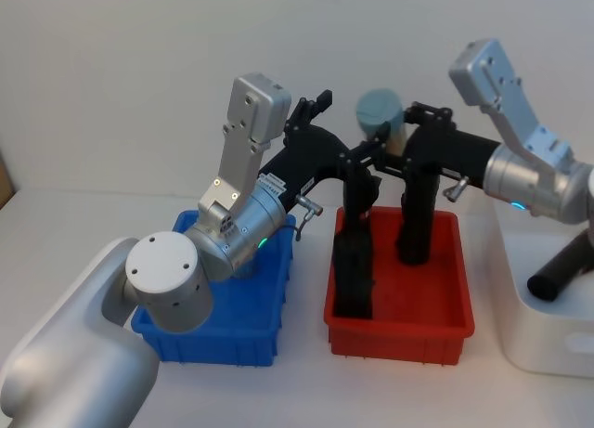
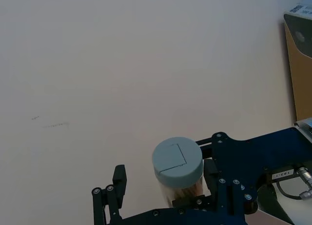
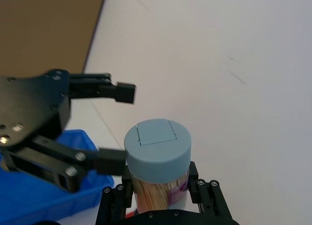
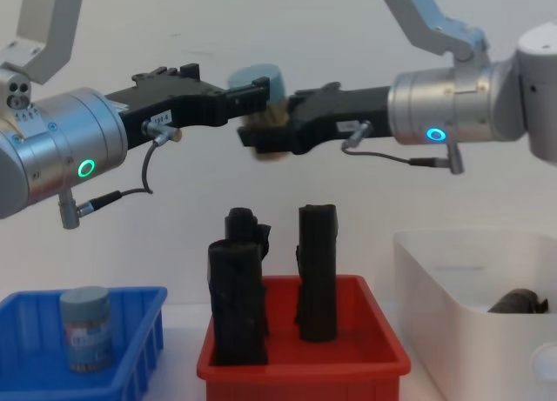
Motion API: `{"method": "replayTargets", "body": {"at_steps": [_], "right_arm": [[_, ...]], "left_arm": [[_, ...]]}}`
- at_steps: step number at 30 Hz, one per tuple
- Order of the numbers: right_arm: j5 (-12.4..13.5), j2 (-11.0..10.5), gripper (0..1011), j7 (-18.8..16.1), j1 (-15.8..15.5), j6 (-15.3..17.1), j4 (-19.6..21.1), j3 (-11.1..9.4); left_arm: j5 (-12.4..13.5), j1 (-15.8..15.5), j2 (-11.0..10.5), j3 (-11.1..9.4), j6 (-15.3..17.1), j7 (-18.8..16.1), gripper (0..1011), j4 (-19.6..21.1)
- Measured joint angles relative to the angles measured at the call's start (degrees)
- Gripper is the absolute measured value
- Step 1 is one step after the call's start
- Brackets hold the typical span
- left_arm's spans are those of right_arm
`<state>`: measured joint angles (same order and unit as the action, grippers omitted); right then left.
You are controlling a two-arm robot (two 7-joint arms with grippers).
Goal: Pick the cotton swabs from the blue box and place them into the white box.
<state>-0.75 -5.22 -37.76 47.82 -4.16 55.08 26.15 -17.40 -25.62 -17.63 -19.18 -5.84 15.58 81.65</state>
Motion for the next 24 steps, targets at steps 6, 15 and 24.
{"method": "replayTargets", "body": {"at_steps": [6,15,24], "right_arm": [[-0.64,-1.5,641,3.07,-1.77,2.23,2.11,-0.74],[-0.94,-4.16,641,8.18,-5.0,5.99,5.58,-2.16],[0.05,-6.95,641,13.08,-7.98,9.39,7.8,-4.21]], "left_arm": [[0.0,0.0,0.0,0.0,-0.03,0.0,1004,0.0],[0.0,0.0,0.0,0.0,-0.05,0.0,1004,0.0],[0.0,0.0,0.0,0.0,-0.05,-0.03,1004,0.0]]}}
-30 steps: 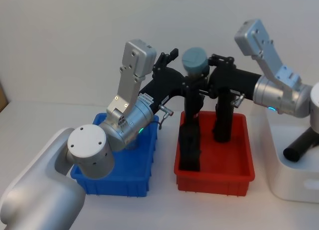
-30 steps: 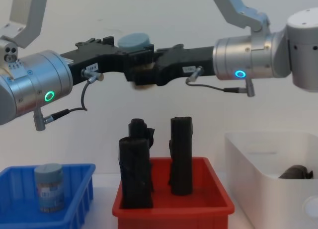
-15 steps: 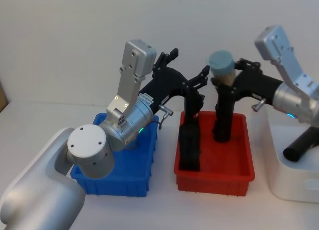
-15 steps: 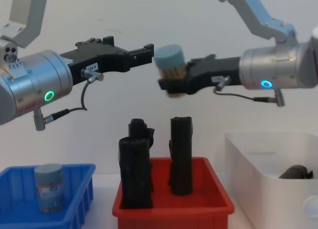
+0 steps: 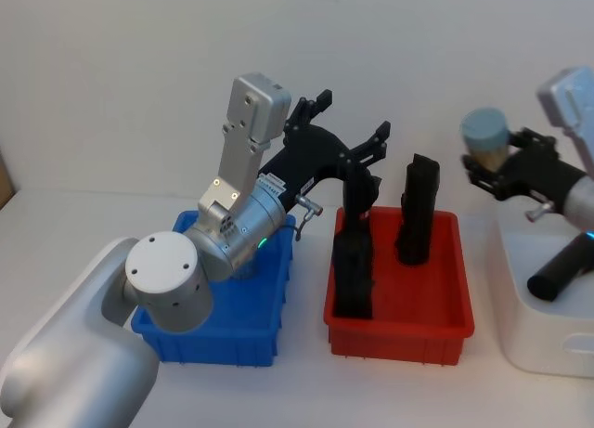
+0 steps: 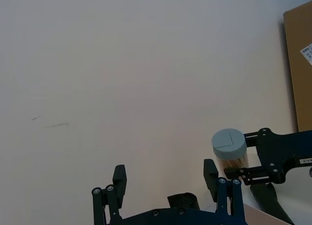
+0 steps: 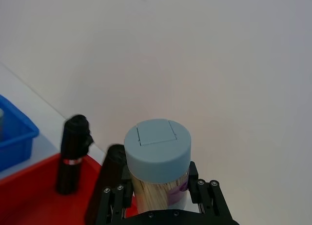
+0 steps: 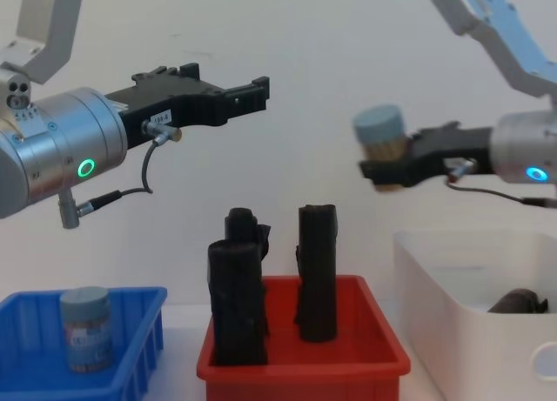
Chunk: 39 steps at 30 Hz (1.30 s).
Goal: Pick the cotton swabs from the blue box and place them into the white box.
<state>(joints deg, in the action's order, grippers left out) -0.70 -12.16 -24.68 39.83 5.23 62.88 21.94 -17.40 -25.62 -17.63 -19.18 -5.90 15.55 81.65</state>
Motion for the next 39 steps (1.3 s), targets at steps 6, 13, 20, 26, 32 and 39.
{"method": "replayTargets", "body": {"at_steps": [6,13,20,26,32,39], "right_arm": [[1.65,-1.34,641,1.87,-1.1,2.15,-0.14,-1.41],[4.43,-1.93,641,1.27,-0.83,4.07,-3.27,-2.69],[7.03,-1.12,641,-2.61,2.55,3.68,-10.72,-3.38],[7.94,-0.1,641,-4.8,5.78,1.97,-16.65,-3.55],[8.01,0.72,641,-5.89,8.93,0.27,-22.04,-3.86],[7.33,0.94,641,-6.37,10.55,-0.55,-24.61,-4.16]], "left_arm": [[0.0,0.0,0.0,0.0,0.0,0.0,1004,0.0],[0.0,0.0,0.0,0.0,0.01,0.0,1004,0.0],[0.0,0.0,0.0,0.0,0.01,0.0,1004,0.0],[0.0,0.0,0.0,0.0,0.01,0.0,1004,0.0],[0.0,0.0,0.0,0.0,0.01,0.0,1004,0.0],[0.0,0.0,0.0,0.0,0.01,0.0,1004,0.0]]}}
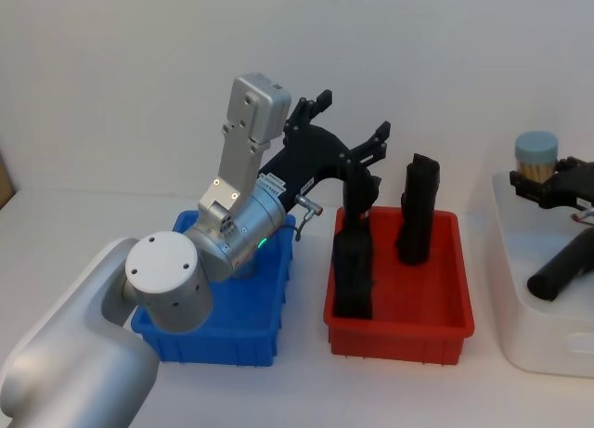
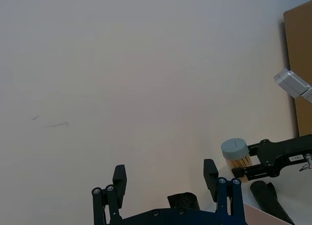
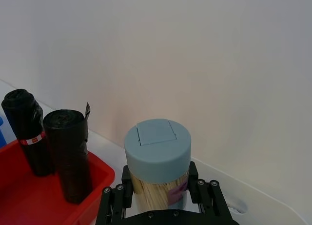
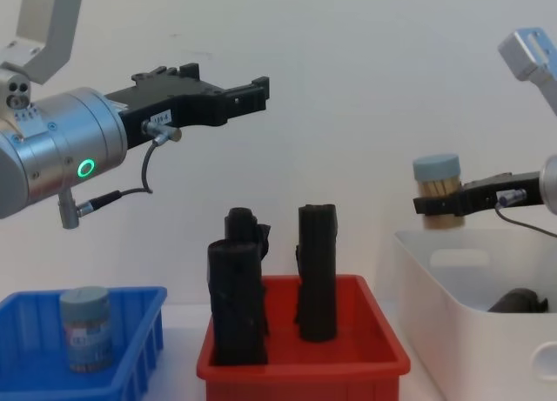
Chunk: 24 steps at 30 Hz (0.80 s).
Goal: Pick the cotton swabs from the blue box and place them into the white box.
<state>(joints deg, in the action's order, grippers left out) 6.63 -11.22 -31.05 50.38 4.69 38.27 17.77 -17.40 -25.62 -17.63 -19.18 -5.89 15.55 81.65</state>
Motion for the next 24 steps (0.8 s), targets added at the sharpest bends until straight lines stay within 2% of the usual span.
{"method": "replayTargets", "body": {"at_steps": [9,11,12,18,24], "right_arm": [[-0.72,-0.05,642,-0.17,0.5,-0.34,-0.4,-0.01],[-0.84,-0.06,696,-0.2,0.54,-0.38,-0.41,-0.01],[-0.88,-0.07,756,-0.21,0.57,-0.4,-0.42,-0.01],[-1.12,-0.11,916,-0.24,0.7,-0.46,-0.45,0.02],[-1.29,-0.14,1001,-0.29,0.75,-0.5,-0.45,0.06]], "left_arm": [[0.0,0.0,0.0,0.0,0.0,0.0,1004,0.0],[0.0,0.0,0.0,0.0,0.0,0.0,1004,0.0],[0.0,0.0,0.0,0.0,0.0,0.0,1004,0.0],[0.0,0.0,0.0,0.0,0.0,0.0,1004,0.0],[0.0,0.0,0.0,0.0,0.0,0.0,1004,0.0]]}}
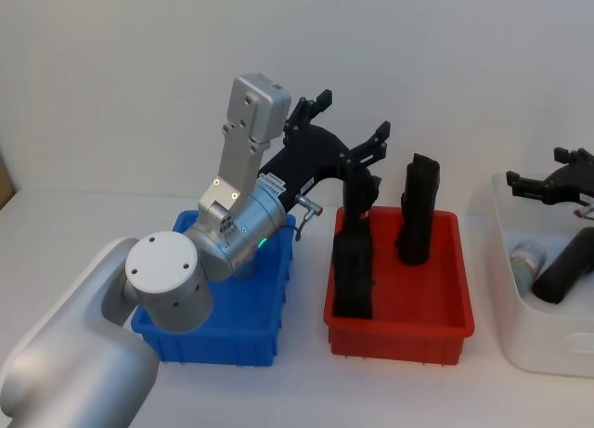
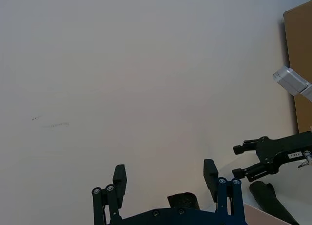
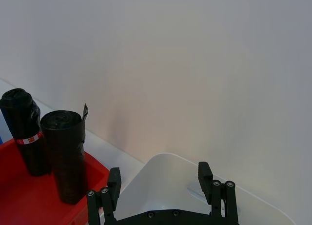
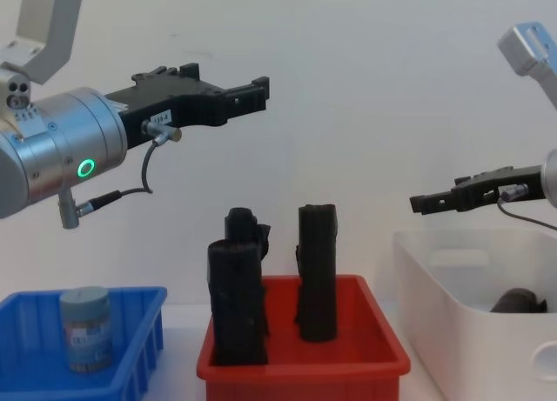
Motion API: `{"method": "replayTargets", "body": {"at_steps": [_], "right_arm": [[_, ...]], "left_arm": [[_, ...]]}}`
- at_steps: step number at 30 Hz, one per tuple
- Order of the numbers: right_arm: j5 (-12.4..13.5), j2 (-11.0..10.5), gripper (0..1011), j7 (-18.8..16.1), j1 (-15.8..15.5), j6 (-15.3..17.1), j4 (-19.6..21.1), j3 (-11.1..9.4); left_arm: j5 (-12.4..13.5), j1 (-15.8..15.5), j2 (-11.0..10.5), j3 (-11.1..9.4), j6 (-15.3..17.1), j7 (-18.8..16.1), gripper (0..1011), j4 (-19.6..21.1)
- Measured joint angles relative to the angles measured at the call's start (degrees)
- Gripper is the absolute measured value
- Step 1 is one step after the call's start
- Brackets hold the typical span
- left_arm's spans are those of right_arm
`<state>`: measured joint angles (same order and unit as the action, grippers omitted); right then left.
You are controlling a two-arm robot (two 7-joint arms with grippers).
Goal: Pick the cotton swabs from the blue box and place them into the white box.
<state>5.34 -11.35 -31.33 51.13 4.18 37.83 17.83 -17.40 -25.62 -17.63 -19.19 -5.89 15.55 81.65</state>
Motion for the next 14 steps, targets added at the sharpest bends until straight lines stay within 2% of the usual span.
{"method": "replayTargets", "body": {"at_steps": [14], "right_arm": [[-0.14,-0.03,1001,-0.04,0.08,-0.06,0.0,0.0]], "left_arm": [[0.0,0.0,0.0,0.01,0.0,0.0,1004,0.0]]}}
